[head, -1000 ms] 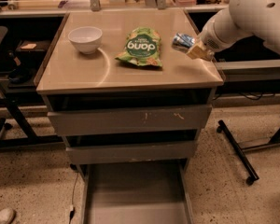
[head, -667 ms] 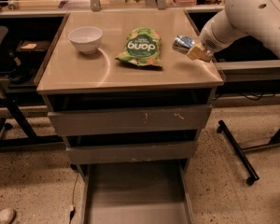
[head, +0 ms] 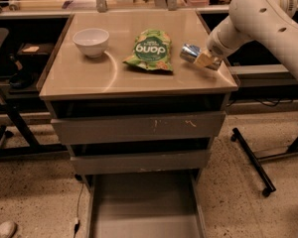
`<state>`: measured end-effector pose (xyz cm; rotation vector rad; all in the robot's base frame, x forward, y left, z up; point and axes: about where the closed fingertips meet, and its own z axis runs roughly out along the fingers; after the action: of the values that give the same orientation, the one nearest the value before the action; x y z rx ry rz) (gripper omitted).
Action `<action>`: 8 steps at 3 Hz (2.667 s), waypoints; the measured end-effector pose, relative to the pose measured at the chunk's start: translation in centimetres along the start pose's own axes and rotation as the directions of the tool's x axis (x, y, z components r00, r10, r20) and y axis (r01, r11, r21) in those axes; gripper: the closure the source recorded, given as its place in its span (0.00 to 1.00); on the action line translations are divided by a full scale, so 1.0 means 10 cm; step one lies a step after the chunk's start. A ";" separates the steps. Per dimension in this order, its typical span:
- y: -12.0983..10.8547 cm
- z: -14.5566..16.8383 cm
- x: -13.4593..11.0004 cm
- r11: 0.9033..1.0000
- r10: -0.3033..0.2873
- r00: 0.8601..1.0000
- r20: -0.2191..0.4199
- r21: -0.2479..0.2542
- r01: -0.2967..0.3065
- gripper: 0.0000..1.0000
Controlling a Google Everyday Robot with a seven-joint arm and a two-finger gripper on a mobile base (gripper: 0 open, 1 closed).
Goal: Pick redbull can from bottom drawer and place on counter
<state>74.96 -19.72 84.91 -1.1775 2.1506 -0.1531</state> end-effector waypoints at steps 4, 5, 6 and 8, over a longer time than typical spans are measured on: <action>0.04 0.14 0.01 1.000 0.002 1.000 -0.011 -0.028 -0.003 0.36; 0.05 0.14 0.01 1.000 0.002 1.000 -0.011 -0.028 -0.003 0.12; 0.05 0.14 0.01 1.000 0.002 1.000 -0.011 -0.028 -0.003 0.00; -0.19 -0.36 -0.09 0.998 0.025 1.000 0.004 0.055 -0.025 0.00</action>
Offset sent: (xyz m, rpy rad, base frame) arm 0.0041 0.0041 -0.0104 0.0034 0.0238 0.0063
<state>74.40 -20.87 88.89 -1.1181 2.1441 -0.1982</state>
